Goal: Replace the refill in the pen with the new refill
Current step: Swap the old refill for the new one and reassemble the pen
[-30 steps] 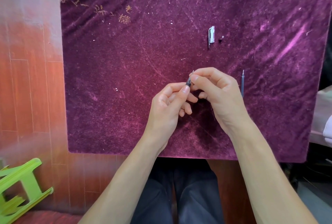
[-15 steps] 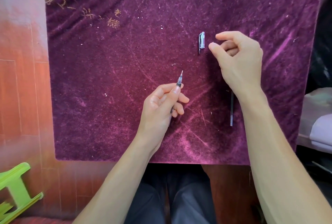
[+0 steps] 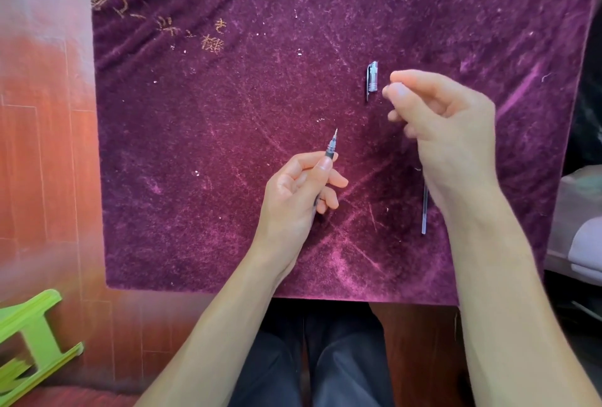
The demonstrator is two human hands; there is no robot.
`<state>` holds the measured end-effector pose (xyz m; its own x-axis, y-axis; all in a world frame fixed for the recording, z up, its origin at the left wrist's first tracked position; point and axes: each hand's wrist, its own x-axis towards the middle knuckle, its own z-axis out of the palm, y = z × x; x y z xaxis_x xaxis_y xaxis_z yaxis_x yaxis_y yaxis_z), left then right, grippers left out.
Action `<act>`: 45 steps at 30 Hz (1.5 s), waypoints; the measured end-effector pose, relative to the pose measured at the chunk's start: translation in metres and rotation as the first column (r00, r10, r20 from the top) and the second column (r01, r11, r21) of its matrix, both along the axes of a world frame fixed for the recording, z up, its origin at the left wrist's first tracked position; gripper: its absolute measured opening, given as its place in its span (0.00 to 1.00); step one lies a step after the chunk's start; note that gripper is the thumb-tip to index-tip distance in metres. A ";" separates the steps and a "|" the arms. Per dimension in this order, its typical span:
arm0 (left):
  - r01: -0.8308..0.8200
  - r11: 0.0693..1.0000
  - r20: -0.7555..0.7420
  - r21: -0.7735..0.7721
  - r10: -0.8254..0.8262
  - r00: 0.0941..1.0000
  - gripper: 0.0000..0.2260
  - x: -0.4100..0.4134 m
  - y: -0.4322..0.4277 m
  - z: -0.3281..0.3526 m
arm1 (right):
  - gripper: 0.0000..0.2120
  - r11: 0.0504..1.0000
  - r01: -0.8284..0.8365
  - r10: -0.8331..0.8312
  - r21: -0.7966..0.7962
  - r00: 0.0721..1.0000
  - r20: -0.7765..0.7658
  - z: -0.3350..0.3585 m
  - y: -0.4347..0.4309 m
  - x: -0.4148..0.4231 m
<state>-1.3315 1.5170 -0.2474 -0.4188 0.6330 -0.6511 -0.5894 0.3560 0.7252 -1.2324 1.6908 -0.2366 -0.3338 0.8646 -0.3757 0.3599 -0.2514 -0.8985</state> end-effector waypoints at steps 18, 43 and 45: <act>0.022 1.000 -0.043 -0.017 -0.022 0.999 0.08 0.004 -0.014 -0.004 | 0.06 0.921 -0.088 0.040 -0.379 0.990 -0.133 -0.009 -0.052 0.002; 0.045 0.999 -0.027 0.025 -0.044 0.999 0.10 0.013 -0.022 -0.005 | 0.08 0.920 -0.301 0.278 -0.250 0.953 -0.123 -0.010 -0.058 0.019; 0.059 0.997 -0.023 0.043 -0.058 0.998 0.10 0.013 -0.022 -0.005 | 0.07 0.908 -0.315 0.286 -0.276 0.948 -0.141 -0.009 -0.057 0.019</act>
<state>-1.3187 1.4946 -0.2523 -0.3943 0.6844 -0.6133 -0.5524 0.3568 0.7533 -1.2135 1.6335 -0.2454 -0.6075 0.5747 -0.5483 0.3762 -0.3998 -0.8358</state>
